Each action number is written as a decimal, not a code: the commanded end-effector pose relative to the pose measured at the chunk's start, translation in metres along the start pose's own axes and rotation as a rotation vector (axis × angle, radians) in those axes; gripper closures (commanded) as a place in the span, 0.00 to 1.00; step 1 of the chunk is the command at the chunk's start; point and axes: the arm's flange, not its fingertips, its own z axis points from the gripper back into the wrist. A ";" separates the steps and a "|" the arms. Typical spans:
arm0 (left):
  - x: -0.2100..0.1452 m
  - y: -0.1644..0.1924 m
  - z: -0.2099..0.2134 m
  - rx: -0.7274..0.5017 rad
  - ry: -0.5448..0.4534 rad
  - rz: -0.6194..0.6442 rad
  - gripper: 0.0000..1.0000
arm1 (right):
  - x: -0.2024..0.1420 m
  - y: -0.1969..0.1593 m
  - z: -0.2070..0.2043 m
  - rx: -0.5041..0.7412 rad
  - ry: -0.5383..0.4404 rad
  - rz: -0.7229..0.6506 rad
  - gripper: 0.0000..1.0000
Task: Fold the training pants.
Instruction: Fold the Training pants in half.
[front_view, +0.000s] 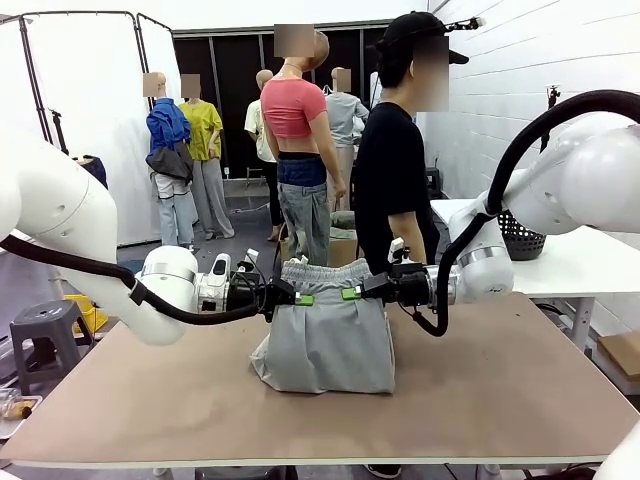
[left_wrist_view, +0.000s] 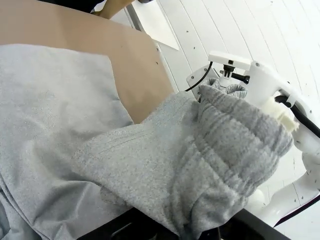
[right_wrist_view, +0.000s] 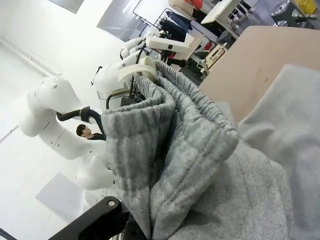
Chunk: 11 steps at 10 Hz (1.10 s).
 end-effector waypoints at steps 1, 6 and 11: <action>-0.002 -0.001 0.005 0.001 -0.004 -0.009 1.00 | 0.001 0.000 0.000 0.000 0.000 0.000 1.00; 0.024 0.037 -0.002 0.080 -0.044 0.247 1.00 | 0.009 -0.046 0.013 -0.084 -0.081 -0.214 1.00; 0.030 0.087 -0.016 0.117 -0.015 0.371 1.00 | -0.001 -0.097 0.032 -0.122 -0.160 -0.367 1.00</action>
